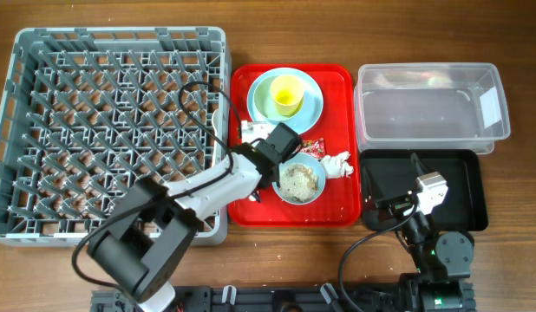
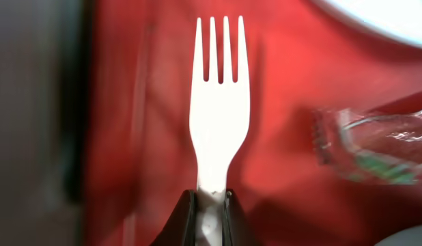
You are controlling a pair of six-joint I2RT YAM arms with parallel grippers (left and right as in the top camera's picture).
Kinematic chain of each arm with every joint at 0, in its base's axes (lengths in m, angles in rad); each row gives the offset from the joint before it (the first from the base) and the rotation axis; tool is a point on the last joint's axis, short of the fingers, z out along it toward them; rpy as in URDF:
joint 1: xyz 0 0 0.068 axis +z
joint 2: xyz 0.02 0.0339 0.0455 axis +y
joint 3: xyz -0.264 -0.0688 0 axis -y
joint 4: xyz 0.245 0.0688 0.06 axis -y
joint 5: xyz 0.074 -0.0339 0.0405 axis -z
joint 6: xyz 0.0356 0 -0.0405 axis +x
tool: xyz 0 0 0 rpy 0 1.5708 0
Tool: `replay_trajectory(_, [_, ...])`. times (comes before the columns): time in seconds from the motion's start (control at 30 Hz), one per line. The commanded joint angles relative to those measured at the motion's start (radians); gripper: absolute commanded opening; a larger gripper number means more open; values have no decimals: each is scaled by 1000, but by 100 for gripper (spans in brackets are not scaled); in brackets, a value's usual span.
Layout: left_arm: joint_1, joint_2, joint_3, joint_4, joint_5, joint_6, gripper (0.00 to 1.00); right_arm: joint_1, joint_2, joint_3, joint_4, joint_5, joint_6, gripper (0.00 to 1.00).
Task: Sort waste into correct bins and load items into the dishwasher rack
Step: 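Grasp the white fork and carry it into the dish rack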
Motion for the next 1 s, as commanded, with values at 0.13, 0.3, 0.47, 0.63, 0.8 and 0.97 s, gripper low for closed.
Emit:
replay_trajectory(0.13, [93,-333,172,-158,4,142,4,6,5,-1,5,-2,-3,100])
replay_trajectory(0.3, [198,-531,174,-167,4,257,4,6,5,-1,5,-2,-3,100])
replay_trajectory(0.47, [312,-580,174,-192,5,307,4,6,5,-1,5,-3,-3,100])
replay_trajectory(0.63, [402,-561,174,-207,16,330,4,6,5,-1,5,-2,-3,100])
replay_trajectory(0.8, [441,-535,174,-211,70,353,4,6,5,-1,5,-2,-3,100])
replay_trajectory(0.97, [444,-485,174,-210,69,352,4,6,5,-1,5,-2,-3,100])
